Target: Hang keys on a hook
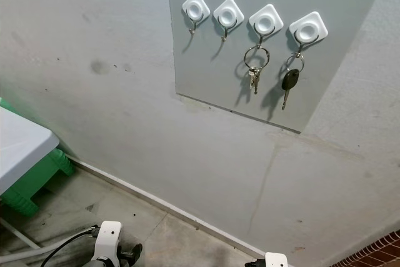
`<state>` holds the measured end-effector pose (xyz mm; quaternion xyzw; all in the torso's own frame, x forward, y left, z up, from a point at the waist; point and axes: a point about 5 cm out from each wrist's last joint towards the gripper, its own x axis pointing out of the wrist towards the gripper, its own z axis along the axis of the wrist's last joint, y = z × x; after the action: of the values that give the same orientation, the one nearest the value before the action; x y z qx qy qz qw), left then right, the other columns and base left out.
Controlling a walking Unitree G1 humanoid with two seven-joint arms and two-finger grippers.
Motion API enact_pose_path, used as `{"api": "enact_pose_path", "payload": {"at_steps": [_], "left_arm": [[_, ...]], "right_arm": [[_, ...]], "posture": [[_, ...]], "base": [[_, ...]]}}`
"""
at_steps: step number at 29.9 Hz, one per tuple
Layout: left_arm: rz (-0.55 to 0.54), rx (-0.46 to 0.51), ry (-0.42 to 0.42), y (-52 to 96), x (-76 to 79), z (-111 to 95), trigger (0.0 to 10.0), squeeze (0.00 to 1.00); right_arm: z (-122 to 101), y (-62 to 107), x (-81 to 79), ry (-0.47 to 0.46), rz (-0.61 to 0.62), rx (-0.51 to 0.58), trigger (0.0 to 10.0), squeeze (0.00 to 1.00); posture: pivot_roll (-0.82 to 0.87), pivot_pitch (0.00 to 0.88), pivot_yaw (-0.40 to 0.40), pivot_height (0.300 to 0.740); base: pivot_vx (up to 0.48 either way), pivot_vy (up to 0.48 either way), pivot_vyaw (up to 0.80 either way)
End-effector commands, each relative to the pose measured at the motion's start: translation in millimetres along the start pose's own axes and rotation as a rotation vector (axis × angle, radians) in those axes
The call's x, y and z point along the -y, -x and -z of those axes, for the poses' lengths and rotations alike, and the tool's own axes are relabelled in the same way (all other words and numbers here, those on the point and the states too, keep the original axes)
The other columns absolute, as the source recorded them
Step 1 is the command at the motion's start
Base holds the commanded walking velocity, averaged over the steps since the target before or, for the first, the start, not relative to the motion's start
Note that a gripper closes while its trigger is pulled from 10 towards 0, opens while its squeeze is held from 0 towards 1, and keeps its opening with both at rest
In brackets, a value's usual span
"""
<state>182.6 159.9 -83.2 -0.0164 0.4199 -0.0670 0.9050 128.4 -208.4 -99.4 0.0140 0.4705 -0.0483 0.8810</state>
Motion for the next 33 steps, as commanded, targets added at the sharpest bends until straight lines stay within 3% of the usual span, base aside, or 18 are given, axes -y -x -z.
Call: {"api": "enact_pose_path", "payload": {"at_steps": [1, 5, 28, 33], "left_arm": [[-0.053, -0.101, -0.154, 2.6, -9.9, 10.3, 10.0, 0.0], [-0.031, -0.055, -0.093, 0.8, -6.8, 3.4, 10.0, 0.0], [-0.054, -0.028, -0.128, -0.9, -10.2, -5.8, 10.0, 0.0], [-0.058, -0.023, -0.104, -1.1, -9.7, -6.1, 10.0, 0.0]], "right_arm": [[3.9, -3.3, -17.1, 0.091, -0.046, -0.105, 10.0, 0.0], [-4.9, -4.1, -4.5, 0.103, -0.026, -0.07, 10.0, 0.0], [-0.6, -2.6, 0.2, 0.149, -0.002, -0.088, 10.0, 0.0], [-2.5, -3.0, 0.5, 0.148, -0.005, -0.08, 10.0, 0.0]], "posture": [[-0.07, 0.0, 0.017, 0.74], [-0.06, 0.0, 0.002, 0.74], [-0.05, 0.0, 0.001, 0.74], [-0.05, 0.0, -0.001, 0.74]], "base": [[0.0, 0.0, 0.0], [0.0, 0.0, 0.0], [0.0, 0.0, 0.0], [0.0, 0.0, 0.0]]}}
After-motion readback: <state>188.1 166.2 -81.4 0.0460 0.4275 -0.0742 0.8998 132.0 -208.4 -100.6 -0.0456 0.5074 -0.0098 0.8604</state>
